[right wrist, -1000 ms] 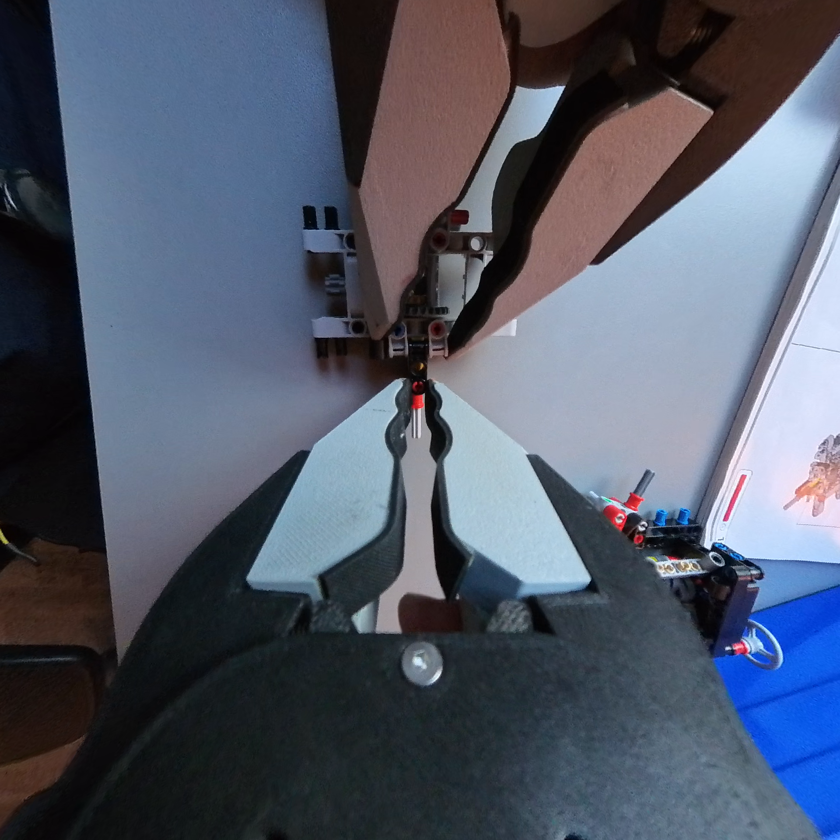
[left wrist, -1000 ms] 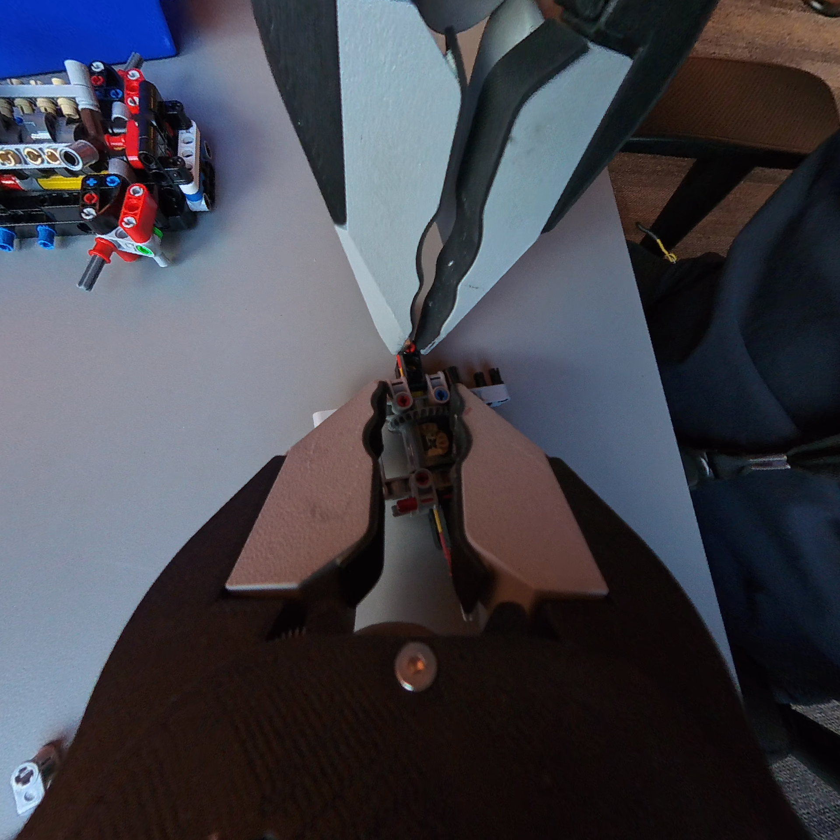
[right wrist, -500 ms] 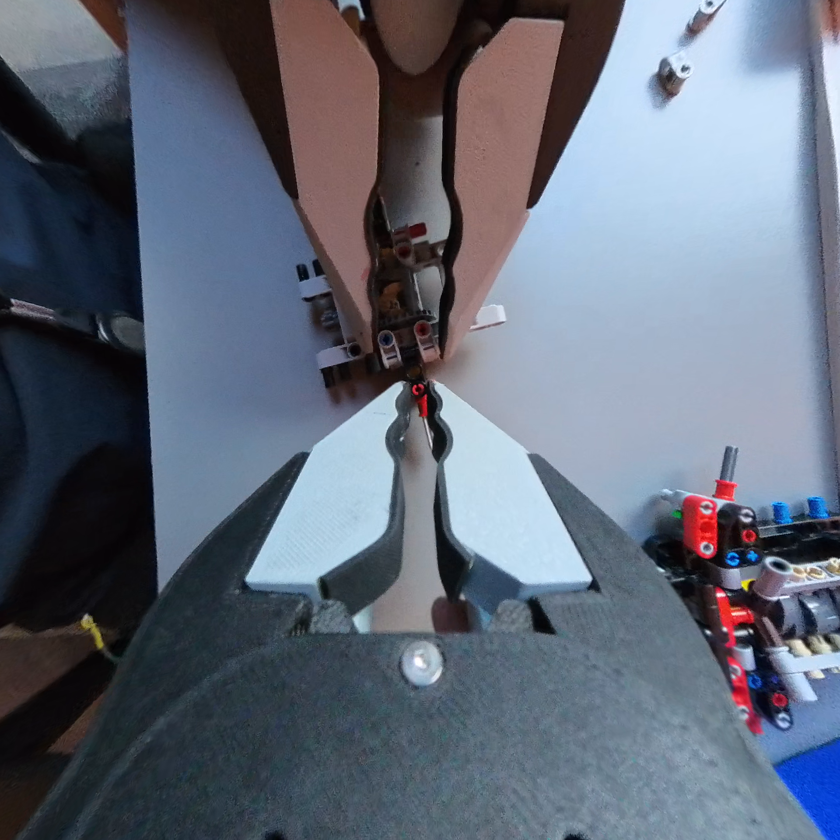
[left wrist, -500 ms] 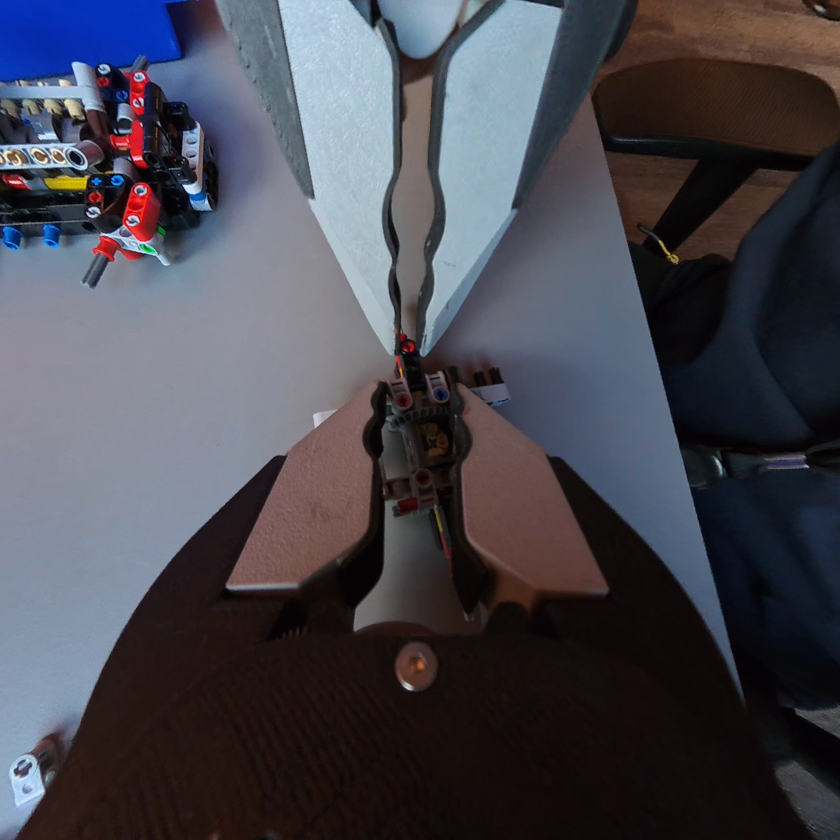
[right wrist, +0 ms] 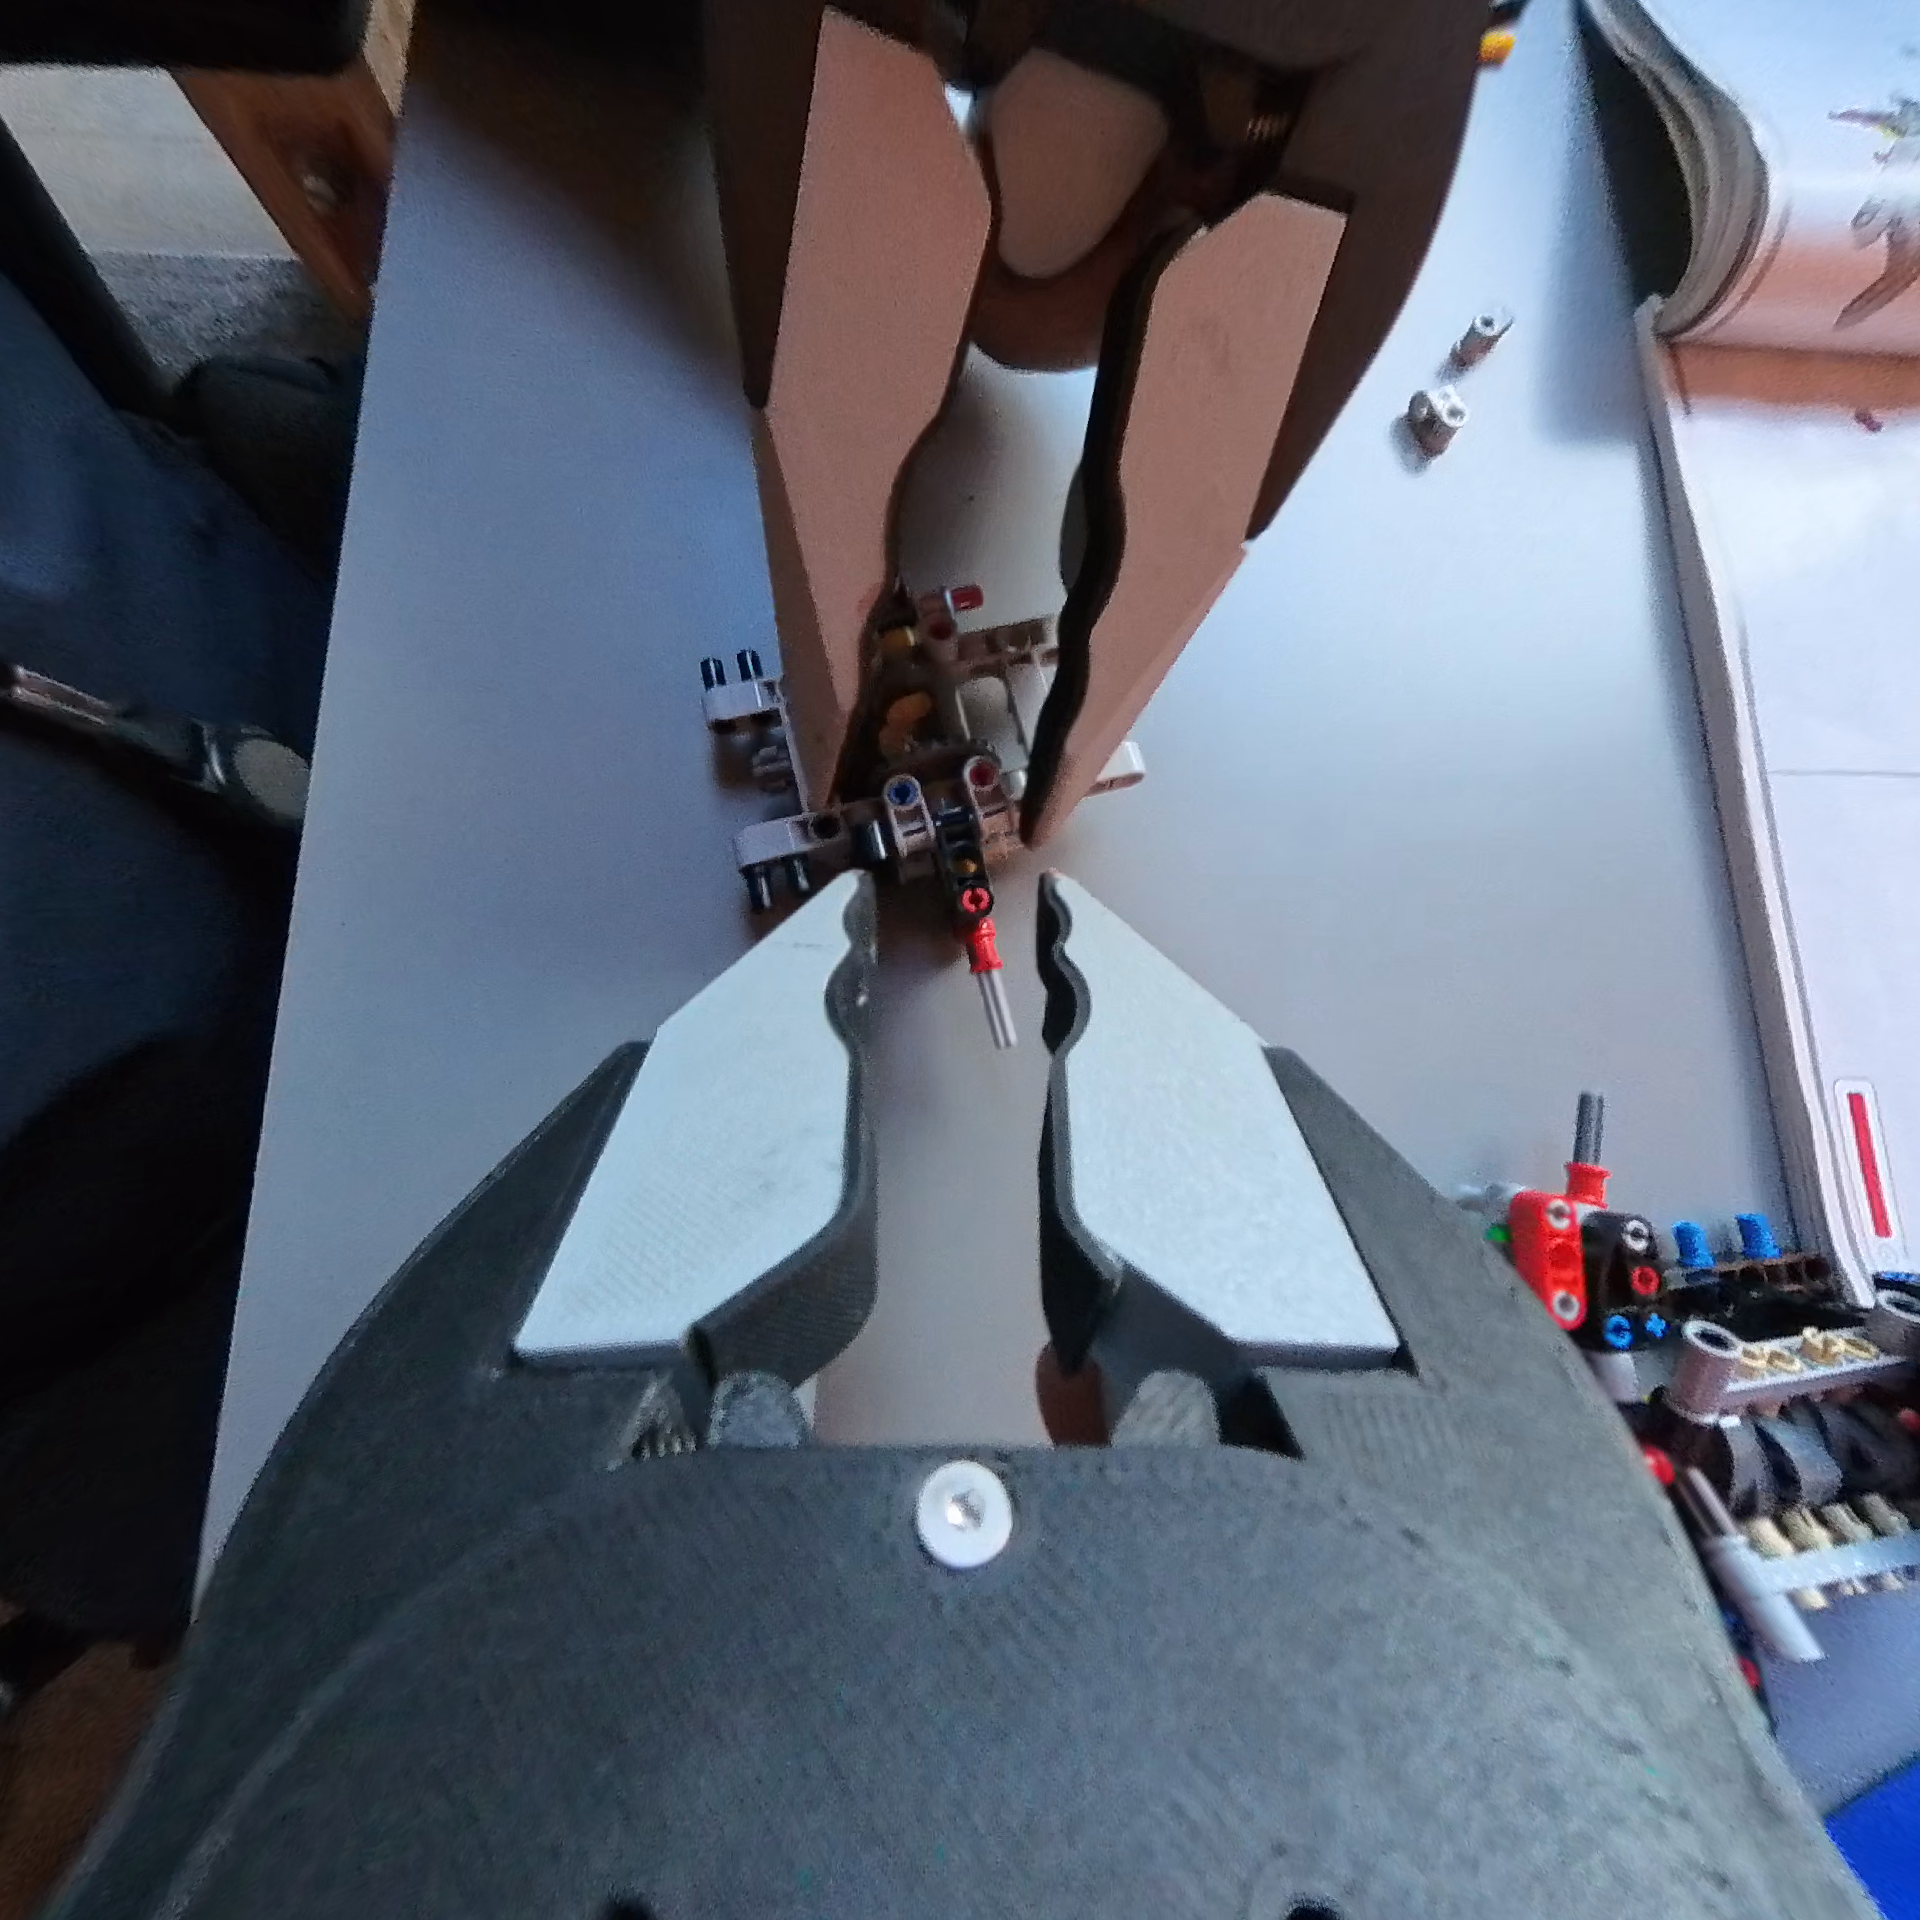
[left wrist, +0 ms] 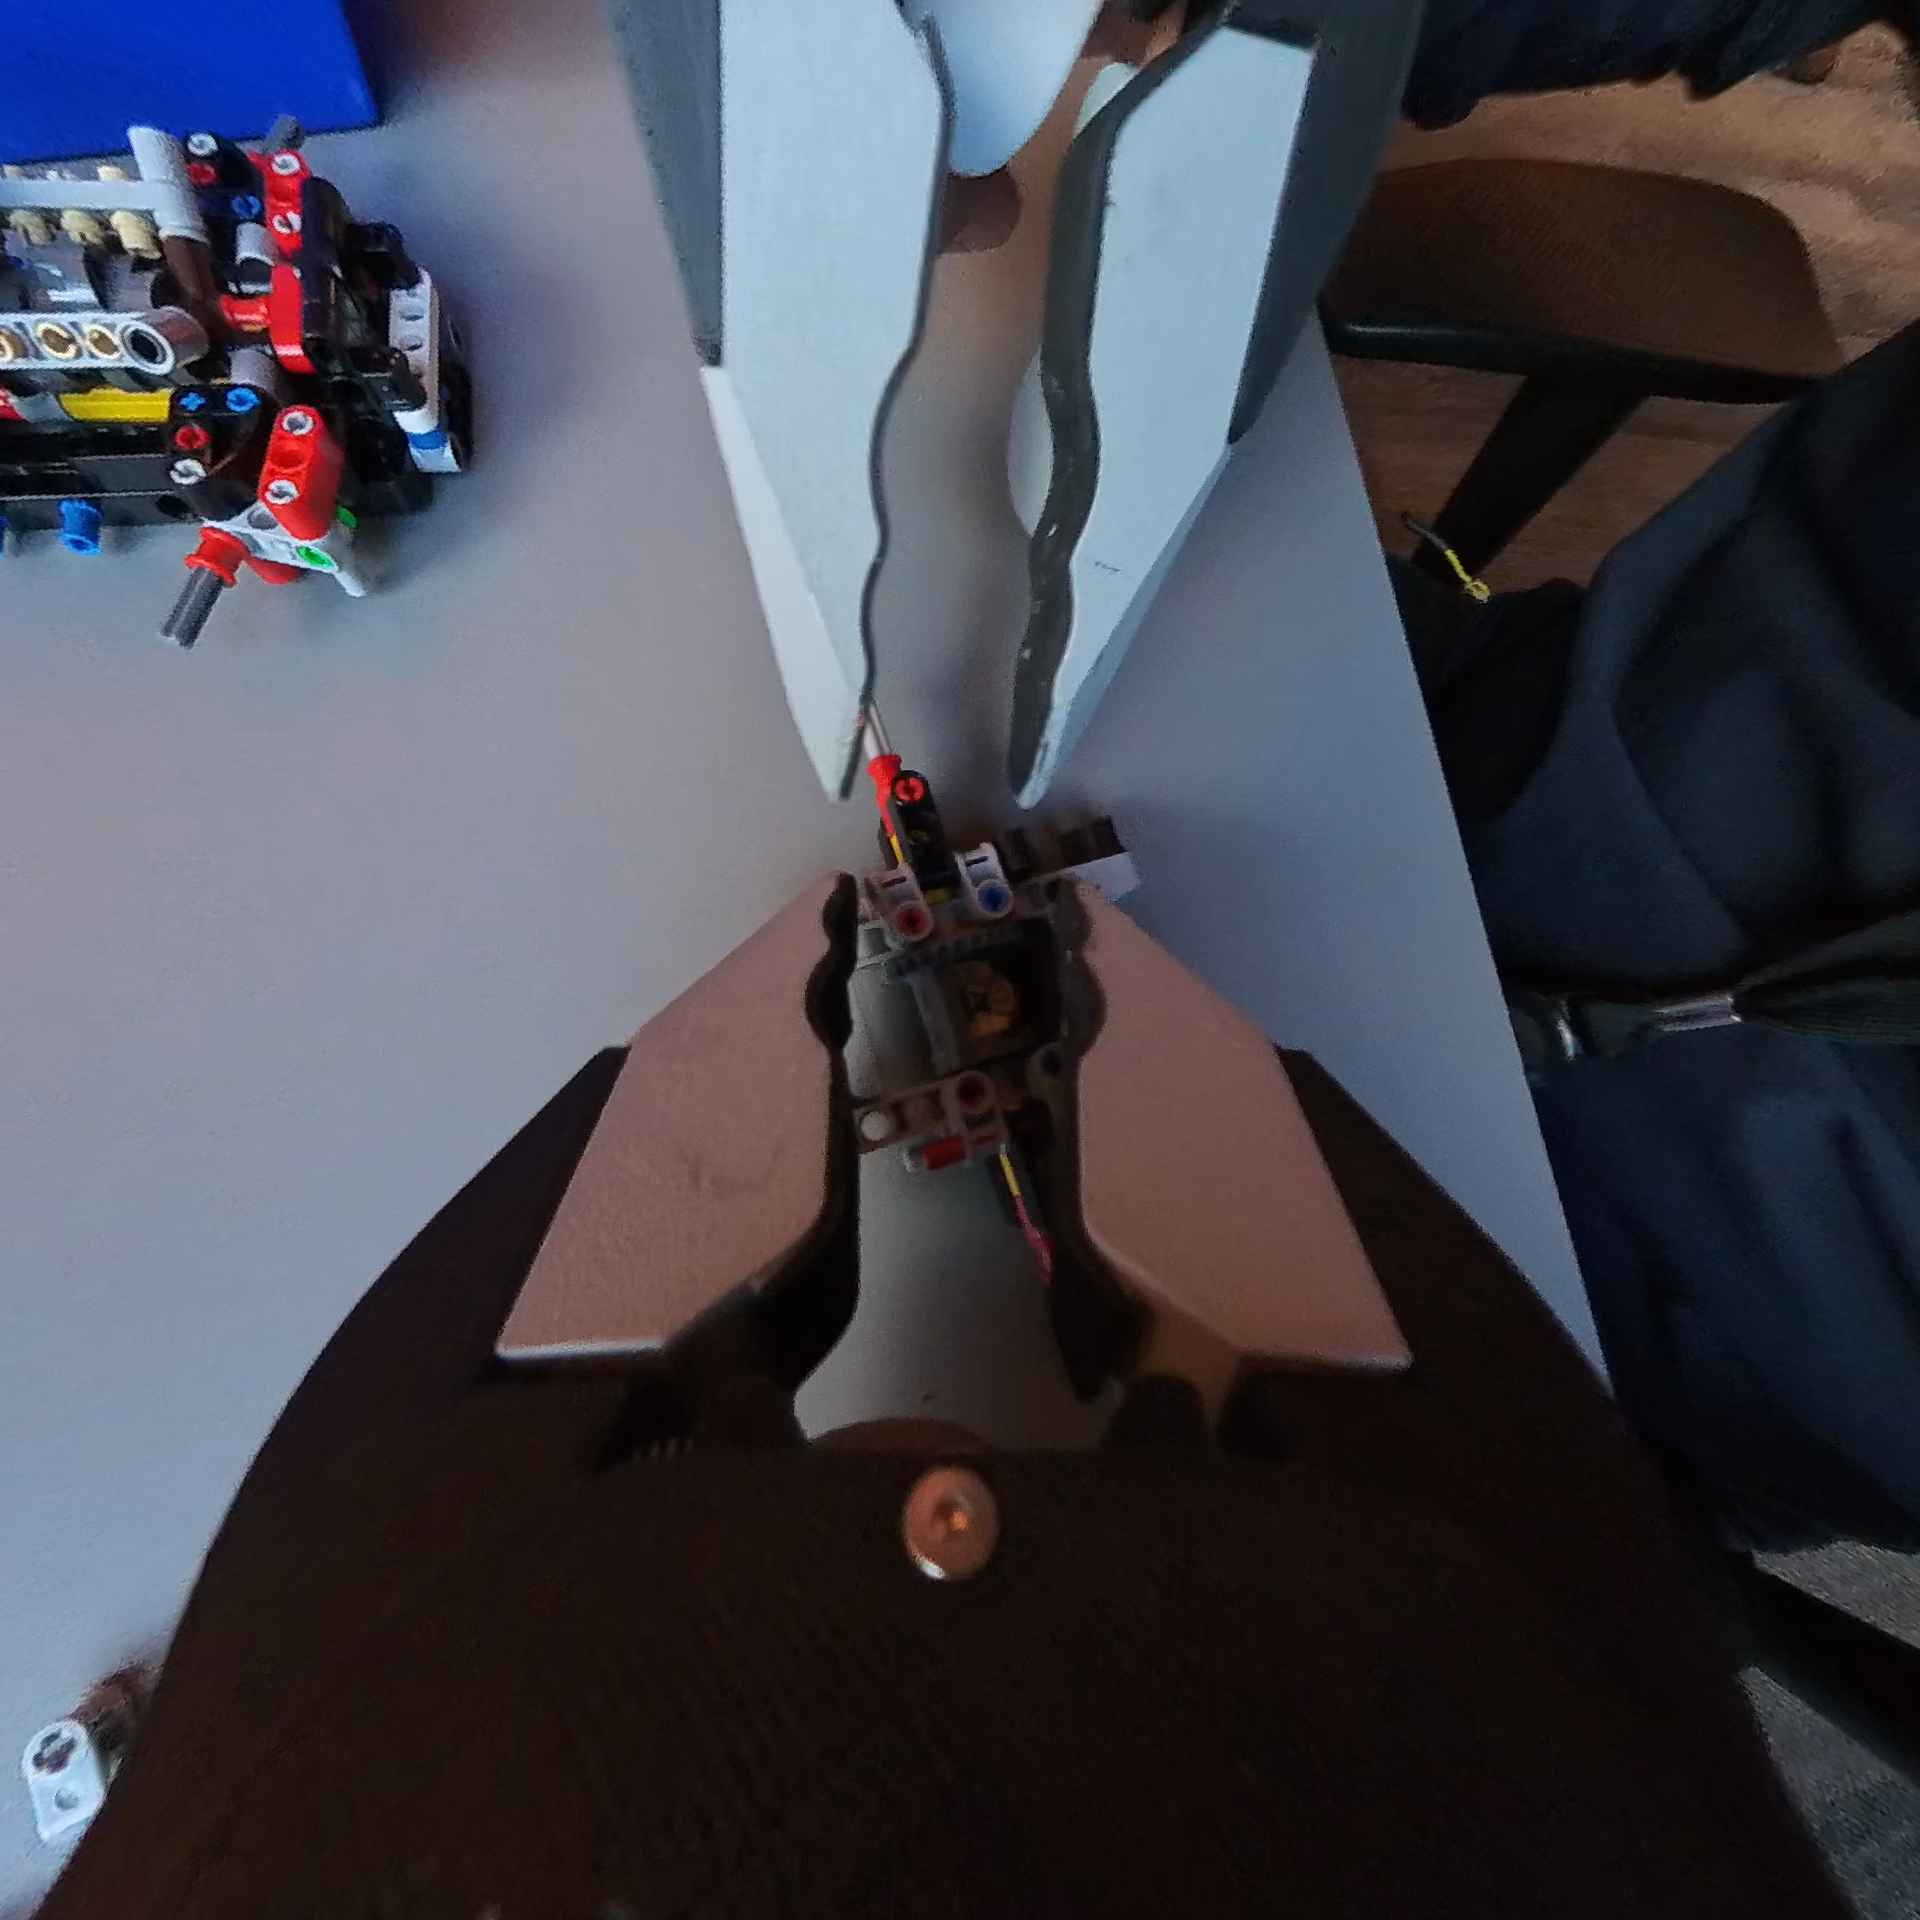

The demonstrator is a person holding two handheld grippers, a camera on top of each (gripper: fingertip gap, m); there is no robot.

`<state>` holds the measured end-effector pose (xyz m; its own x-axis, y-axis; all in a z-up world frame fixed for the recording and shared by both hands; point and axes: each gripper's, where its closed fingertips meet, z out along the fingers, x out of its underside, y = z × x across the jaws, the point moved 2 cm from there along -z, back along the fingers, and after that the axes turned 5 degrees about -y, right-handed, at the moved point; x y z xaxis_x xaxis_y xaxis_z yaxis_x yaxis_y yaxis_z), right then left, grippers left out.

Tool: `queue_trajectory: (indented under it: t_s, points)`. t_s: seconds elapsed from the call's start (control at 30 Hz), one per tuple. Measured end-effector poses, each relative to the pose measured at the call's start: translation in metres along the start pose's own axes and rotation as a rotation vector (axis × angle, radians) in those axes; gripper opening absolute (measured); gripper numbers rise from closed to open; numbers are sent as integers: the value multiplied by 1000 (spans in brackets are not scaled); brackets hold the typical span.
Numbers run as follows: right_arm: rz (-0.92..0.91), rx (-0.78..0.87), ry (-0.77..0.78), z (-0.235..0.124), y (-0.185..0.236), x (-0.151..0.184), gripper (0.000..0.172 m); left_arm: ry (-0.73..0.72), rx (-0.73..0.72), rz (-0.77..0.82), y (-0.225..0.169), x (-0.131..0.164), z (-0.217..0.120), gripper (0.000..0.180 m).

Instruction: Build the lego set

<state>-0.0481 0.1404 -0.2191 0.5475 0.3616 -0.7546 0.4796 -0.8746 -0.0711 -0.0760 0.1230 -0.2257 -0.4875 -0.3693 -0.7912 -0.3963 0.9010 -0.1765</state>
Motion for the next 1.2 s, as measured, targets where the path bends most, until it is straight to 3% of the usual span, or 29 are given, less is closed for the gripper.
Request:
queue_trajectory:
  t_s: [0.23, 0.33, 0.6, 0.8, 1.2]
  points:
    - [-103, -49, -25, 8, -4, -1, 21, -22, 47, -62, 5, 4, -7, 31]
    - [-109, -103, -38, 10, 0, -2, 24, -43, 91, -75, 1, 2, -8, 21]
    - [-71, -124, -97, 9, 7, -4, 38, -41, 110, -81, -2, 1, -5, 23]
    - [-38, -107, -139, 13, 6, -2, 29, -45, 103, -89, 1, 2, -5, 24]
    - [-34, -157, -153, 13, 6, -1, 27, -24, 120, -86, 0, 3, -4, 24]
